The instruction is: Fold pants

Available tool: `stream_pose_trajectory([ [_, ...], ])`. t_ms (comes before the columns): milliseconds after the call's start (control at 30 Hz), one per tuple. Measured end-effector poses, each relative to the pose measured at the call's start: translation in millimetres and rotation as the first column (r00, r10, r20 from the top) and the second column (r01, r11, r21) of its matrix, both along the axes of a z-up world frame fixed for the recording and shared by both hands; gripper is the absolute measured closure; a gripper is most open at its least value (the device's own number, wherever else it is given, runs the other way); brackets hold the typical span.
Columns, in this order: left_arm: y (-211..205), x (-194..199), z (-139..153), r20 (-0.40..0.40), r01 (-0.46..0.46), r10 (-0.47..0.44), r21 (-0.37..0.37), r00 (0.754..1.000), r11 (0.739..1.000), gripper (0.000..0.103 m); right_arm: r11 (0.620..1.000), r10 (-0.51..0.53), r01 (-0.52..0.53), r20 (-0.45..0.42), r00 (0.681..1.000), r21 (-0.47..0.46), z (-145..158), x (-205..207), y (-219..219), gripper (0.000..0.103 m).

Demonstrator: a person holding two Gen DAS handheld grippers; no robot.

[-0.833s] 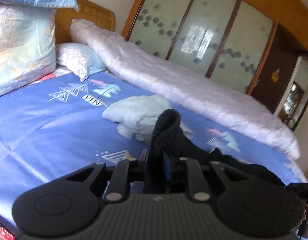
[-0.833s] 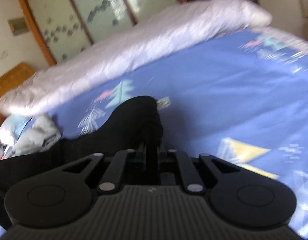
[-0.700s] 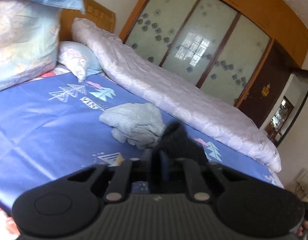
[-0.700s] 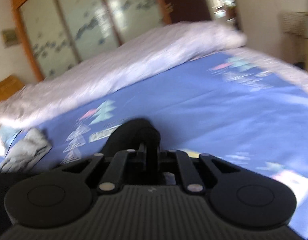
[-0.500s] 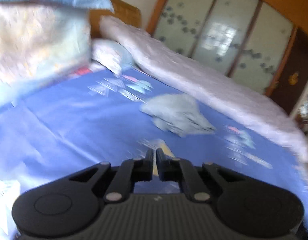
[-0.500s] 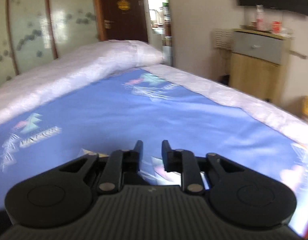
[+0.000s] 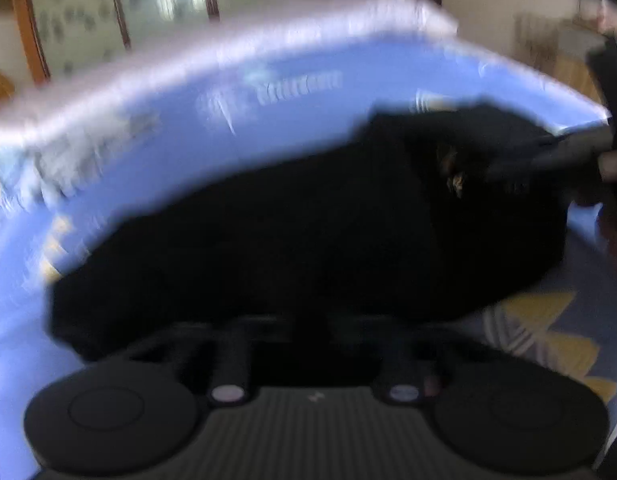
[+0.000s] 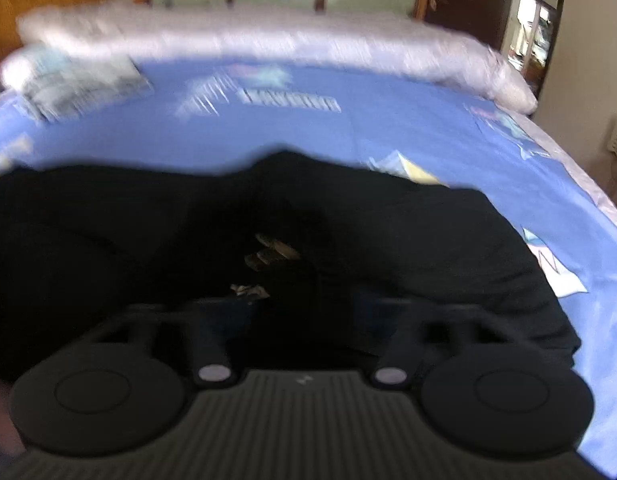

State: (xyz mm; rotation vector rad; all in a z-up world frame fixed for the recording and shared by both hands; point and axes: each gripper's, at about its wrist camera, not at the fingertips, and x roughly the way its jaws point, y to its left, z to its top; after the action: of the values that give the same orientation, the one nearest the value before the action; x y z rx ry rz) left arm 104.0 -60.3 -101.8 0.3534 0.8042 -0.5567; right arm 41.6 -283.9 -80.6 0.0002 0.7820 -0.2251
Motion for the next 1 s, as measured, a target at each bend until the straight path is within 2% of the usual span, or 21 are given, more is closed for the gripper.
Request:
stream_pose_trajectory([
  [33, 3.9, 3.5, 1.5, -0.017, -0.014, 0.014, -0.033, 1.000, 0.999, 0.098, 0.997, -0.029, 0.027, 0.024, 0.999, 0.069, 6.2, -0.6, -18.9, 0.085],
  [67, 13.2, 8.4, 8.1, -0.044, -0.040, 0.036, -0.075, 0.998, 0.996, 0.099, 0.992, -0.078, 0.073, 0.050, 0.996, 0.101, 16.8, -4.8, -36.8, 0.093],
  [133, 36.3, 14.1, 31.2, -0.035, -0.094, 0.090, -0.150, 0.995, 0.984, 0.099, 0.974, -0.223, 0.215, 0.153, 0.963, 0.069, 47.9, -22.3, -81.0, 0.093],
  [233, 85.3, 13.8, 74.2, 0.028, -0.168, 0.182, -0.258, 0.983, 0.951, 0.099, 0.892, -0.451, 0.440, 0.263, 0.853, 0.102, 88.4, -61.9, -161.4, 0.093],
  [300, 119.9, 18.3, 100.5, 0.023, -0.222, 0.243, -0.327, 0.970, 0.919, 0.099, 0.800, -0.583, 0.597, 0.300, 0.756, 0.049, 106.5, -88.5, -208.3, 0.093],
  [367, 148.7, 12.5, 115.8, -0.009, -0.250, 0.269, -0.395, 0.963, 0.884, 0.099, 0.681, -0.695, 0.732, 0.307, 0.650, -0.007, 114.5, -111.3, -243.5, 0.085],
  [400, 160.0, 5.5, 122.0, -0.007, -0.265, 0.287, -0.410, 0.958, 0.873, 0.099, 0.609, -0.750, 0.793, 0.302, 0.588, -0.029, 116.7, -121.7, -257.7, 0.076],
  [433, 168.6, -1.2, 126.4, -0.001, -0.275, 0.302, -0.415, 0.953, 0.867, 0.099, 0.554, -0.788, 0.832, 0.304, 0.536, -0.031, 119.1, -133.9, -266.5, 0.057],
  [467, 181.6, -10.4, 130.9, 0.003, -0.287, 0.319, -0.422, 0.948, 0.860, 0.099, 0.529, -0.801, 0.848, 0.323, 0.504, -0.010, 121.0, -146.6, -268.4, 0.052],
  [500, 188.5, -16.8, 132.5, 0.000, -0.300, 0.331, -0.426, 0.943, 0.854, 0.099, 0.533, -0.797, 0.846, 0.341, 0.498, 0.011, 119.9, -154.3, -266.6, 0.051],
  [567, 197.7, -27.9, 132.9, -0.030, -0.325, 0.346, -0.430, 0.938, 0.842, 0.099, 0.591, -0.769, 0.806, 0.325, 0.551, 0.033, 114.3, -157.8, -252.2, 0.051],
  [633, 202.9, -38.2, 130.4, -0.053, -0.329, 0.341, -0.430, 0.939, 0.840, 0.099, 0.697, -0.700, 0.713, 0.291, 0.652, 0.080, 102.7, -149.2, -225.7, 0.052],
  [700, 205.9, -49.0, 129.8, -0.044, -0.324, 0.337, -0.414, 0.941, 0.851, 0.099, 0.790, -0.613, 0.593, 0.231, 0.756, 0.155, 86.1, -134.1, -202.6, 0.051],
  [733, 209.2, -52.7, 134.2, -0.041, -0.323, 0.337, -0.411, 0.941, 0.853, 0.099, 0.820, -0.569, 0.533, 0.197, 0.799, 0.208, 76.5, -126.9, -189.7, 0.050],
  [800, 214.1, -58.0, 133.3, -0.051, -0.325, 0.335, -0.423, 0.941, 0.846, 0.099, 0.850, -0.486, 0.430, 0.139, 0.863, 0.303, 58.3, -108.0, -171.6, 0.048],
  [867, 219.6, -64.9, 132.5, -0.060, -0.328, 0.337, -0.434, 0.940, 0.839, 0.099, 0.863, -0.436, 0.381, 0.108, 0.893, 0.333, 42.5, -85.6, -156.6, 0.045],
  [933, 220.4, -72.0, 134.7, -0.054, -0.327, 0.338, -0.435, 0.940, 0.839, 0.099, 0.860, -0.436, 0.383, 0.097, 0.895, 0.336, 34.3, -62.8, -154.8, 0.040],
  [1000, 219.8, -76.6, 135.5, -0.051, -0.324, 0.337, -0.436, 0.940, 0.840, 0.099, 0.839, -0.459, 0.400, 0.085, 0.884, 0.369, 27.0, -42.3, -162.7, 0.040],
])
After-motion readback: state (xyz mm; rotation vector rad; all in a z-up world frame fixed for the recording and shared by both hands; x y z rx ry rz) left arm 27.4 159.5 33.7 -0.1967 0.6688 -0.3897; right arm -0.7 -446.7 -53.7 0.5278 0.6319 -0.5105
